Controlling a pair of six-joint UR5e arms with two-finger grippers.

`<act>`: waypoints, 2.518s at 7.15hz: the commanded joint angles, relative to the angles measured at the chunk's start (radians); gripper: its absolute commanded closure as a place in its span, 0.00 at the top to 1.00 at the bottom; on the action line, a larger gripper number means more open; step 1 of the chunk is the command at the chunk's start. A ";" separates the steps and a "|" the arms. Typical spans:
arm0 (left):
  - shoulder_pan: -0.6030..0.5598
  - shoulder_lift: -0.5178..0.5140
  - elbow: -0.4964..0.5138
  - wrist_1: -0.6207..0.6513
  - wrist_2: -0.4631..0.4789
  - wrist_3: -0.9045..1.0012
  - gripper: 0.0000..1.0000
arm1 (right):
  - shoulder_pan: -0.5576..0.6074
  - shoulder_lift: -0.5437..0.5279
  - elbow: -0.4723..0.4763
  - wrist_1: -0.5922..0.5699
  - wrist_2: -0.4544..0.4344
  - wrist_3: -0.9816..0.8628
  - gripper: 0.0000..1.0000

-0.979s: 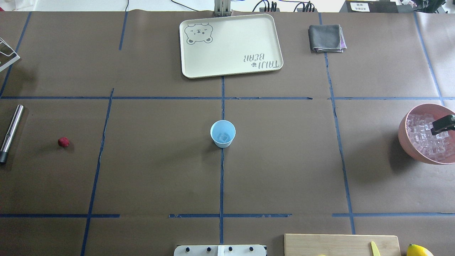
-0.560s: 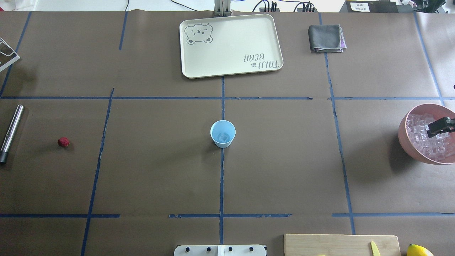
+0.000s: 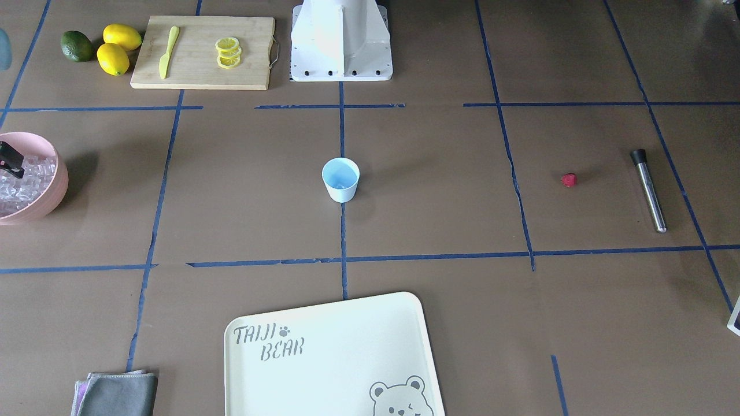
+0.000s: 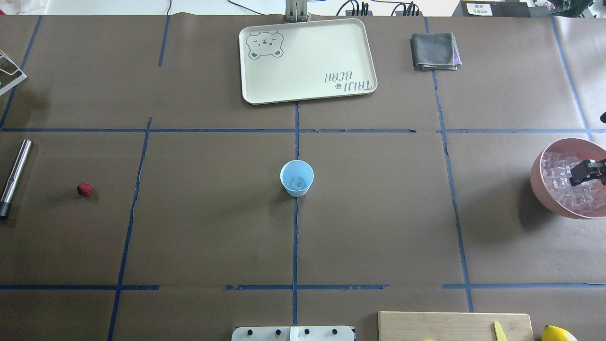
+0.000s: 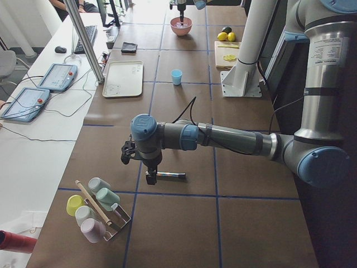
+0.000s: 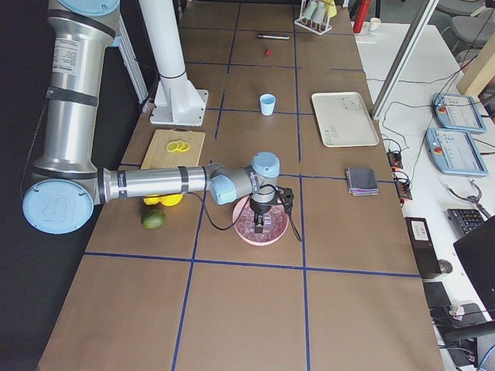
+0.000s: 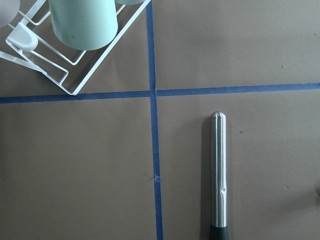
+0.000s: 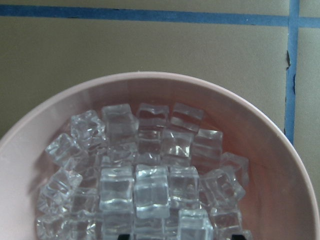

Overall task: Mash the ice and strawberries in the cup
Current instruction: 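Lower the right gripper into the bowl and grasp another ice cube, then carry the ice cube with the right gripper into the blue cup and release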

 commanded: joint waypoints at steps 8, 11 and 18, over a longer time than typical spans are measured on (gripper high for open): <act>0.000 0.000 -0.001 0.000 -0.001 0.000 1.00 | -0.027 -0.051 0.260 -0.001 0.142 0.177 0.01; 0.000 0.000 -0.001 0.000 -0.001 0.000 1.00 | -0.228 0.276 0.272 -0.005 0.106 0.727 0.02; 0.002 0.000 0.005 0.000 -0.001 0.000 1.00 | -0.612 0.858 -0.084 -0.002 -0.307 1.247 0.03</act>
